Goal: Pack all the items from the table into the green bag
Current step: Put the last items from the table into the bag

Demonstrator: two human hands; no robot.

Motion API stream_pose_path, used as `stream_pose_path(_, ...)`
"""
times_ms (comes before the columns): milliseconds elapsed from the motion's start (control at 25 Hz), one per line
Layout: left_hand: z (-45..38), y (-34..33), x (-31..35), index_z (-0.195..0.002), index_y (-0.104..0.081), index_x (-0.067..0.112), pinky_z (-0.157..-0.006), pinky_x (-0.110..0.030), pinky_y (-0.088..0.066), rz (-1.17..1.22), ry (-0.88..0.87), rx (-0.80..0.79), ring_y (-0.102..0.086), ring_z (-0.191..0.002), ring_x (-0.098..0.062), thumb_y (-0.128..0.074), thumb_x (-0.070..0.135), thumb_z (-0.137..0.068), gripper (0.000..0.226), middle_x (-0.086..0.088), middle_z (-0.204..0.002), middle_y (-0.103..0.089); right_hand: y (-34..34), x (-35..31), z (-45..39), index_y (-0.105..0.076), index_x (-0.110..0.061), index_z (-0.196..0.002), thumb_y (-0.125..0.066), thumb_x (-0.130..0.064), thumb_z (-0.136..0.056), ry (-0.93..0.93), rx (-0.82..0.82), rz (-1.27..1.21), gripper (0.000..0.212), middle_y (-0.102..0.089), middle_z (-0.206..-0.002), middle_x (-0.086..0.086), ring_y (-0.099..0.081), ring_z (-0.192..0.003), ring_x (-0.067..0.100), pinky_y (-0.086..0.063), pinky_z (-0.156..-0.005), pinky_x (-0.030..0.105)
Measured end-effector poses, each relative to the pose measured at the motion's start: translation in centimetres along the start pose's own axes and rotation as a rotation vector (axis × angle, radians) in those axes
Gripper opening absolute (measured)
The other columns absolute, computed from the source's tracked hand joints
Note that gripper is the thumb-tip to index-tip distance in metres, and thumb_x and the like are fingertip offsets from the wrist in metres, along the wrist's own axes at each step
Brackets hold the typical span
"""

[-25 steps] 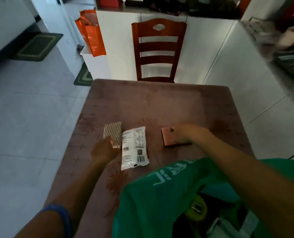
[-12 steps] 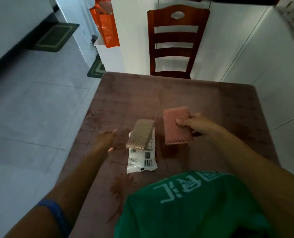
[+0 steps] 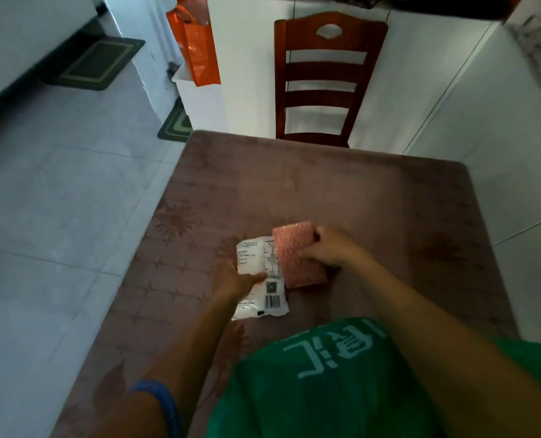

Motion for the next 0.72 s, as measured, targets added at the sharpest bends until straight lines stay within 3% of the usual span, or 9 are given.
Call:
stream_pose_path(40, 0.0, 0.3, -0.4, -0.104, -0.058, 0.008, -0.075, -0.046, -0.059, 0.033, 0.028, -0.008, -0.070, -0.081, -0.025, -0.084, 0.019, -0.065, 0.048, -0.011, -0.101, -0.070, -0.7, 0.7, -1.0, -0.054, -0.015, -0.127, -0.074, -0.038, -0.078, 0.017, -0.005, 0.203, 0.058, -0.058, -0.127, 0.004, -0.058, -0.109, 0.024, -0.051, -0.090, 0.038)
stream_pose_path(120, 0.0, 0.7, -0.5, -0.101, -0.056, 0.008, -0.077, -0.047, -0.058, 0.066, -0.004, -0.002, -0.069, -0.083, -0.027, -0.079, 0.017, -0.073, 0.037, -0.012, -0.100, -0.069, -1.2, 2.1, -2.3, -0.050, -0.019, -0.130, -0.077, -0.044, -0.073, -0.001, -0.028, 0.290, 0.069, -0.053, -0.132, 0.005, -0.053, -0.117, 0.030, -0.047, -0.098, 0.045)
stream_pose_path(240, 0.3, 0.7, -0.2, -0.104, -0.050, 0.007, -0.066, -0.037, -0.058, 0.009, -0.083, 0.001, -0.066, -0.083, -0.021, -0.071, 0.015, -0.082, 0.031, -0.005, -0.099, -0.065, -1.3, 2.2, -2.8, -0.057, -0.022, -0.116, -0.082, -0.038, -0.068, -0.022, -0.070, 0.227, 0.057, -0.063, -0.119, 0.004, -0.060, -0.105, 0.027, -0.049, -0.095, 0.049)
stream_pose_path(320, 1.4, -0.4, 0.9, -0.115, -0.043, 0.012, -0.057, -0.024, -0.052, -0.143, -0.198, -0.019, -0.062, -0.086, -0.016, -0.069, 0.010, -0.082, 0.042, -0.001, -0.102, -0.060, -1.4, 1.8, -1.8, -0.057, -0.023, -0.114, -0.078, -0.033, -0.071, -0.008, -0.033, 0.257, 0.049, -0.064, -0.114, 0.003, -0.060, -0.102, 0.026, -0.049, -0.095, 0.049)
stream_pose_path(400, 2.3, -1.2, 2.3, -0.117, -0.041, 0.015, -0.060, -0.027, -0.055, -0.183, -0.252, -0.033, -0.062, -0.087, -0.018, -0.067, 0.000, -0.080, 0.047, -0.001, -0.102, -0.059, 0.2, 0.3, 0.6, -0.055, -0.022, -0.119, -0.074, -0.028, -0.076, 0.038, 0.073, 0.219, 0.047, -0.063, -0.114, 0.003, -0.060, -0.101, 0.024, -0.053, -0.088, 0.042)
stream_pose_path(520, 4.0, -0.4, 5.0, -0.100, -0.045, 0.009, -0.073, -0.038, -0.057, -0.036, -0.234, -0.039, -0.061, -0.086, -0.020, -0.062, -0.007, -0.079, 0.031, -0.004, -0.097, -0.061, 5.3, -2.5, 7.2, -0.049, -0.024, -0.118, -0.075, -0.021, -0.078, 0.116, 0.195, -0.172, 0.048, -0.059, -0.117, 0.001, -0.058, -0.107, 0.022, -0.053, -0.082, 0.037)
stream_pose_path(600, 5.9, 1.3, 6.1, -0.113, -0.051, 0.003, -0.077, -0.044, -0.057, 0.157, -0.198, -0.083, -0.065, -0.091, -0.026, -0.069, -0.001, -0.074, 0.043, -0.013, -0.111, -0.064, 9.0, -3.3, 14.9, -0.048, -0.026, -0.115, -0.077, -0.015, -0.078, 0.181, 0.354, -0.522, 0.048, -0.060, -0.117, -0.004, -0.059, -0.107, 0.015, -0.054, -0.083, 0.034)
stream_pose_path(720, 11.7, 4.9, 8.2, -0.118, -0.047, 0.000, -0.066, -0.037, -0.058, 0.359, -0.294, -0.117, -0.066, -0.085, -0.026, -0.068, -0.009, -0.074, 0.049, -0.016, -0.113, -0.061, 10.1, -1.3, 28.7, -0.056, -0.030, -0.110, -0.076, -0.010, -0.078, 0.271, 0.520, -0.767, 0.043, -0.069, -0.105, -0.015, -0.066, -0.093, 0.000, -0.056, -0.073, 0.018)
Point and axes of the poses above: each hand's wrist, its own z-axis away from the middle knuckle, its own y-axis out of the back of the hand, x = y × z, the point moved 7 cm from there along -z, towards the middle knuckle
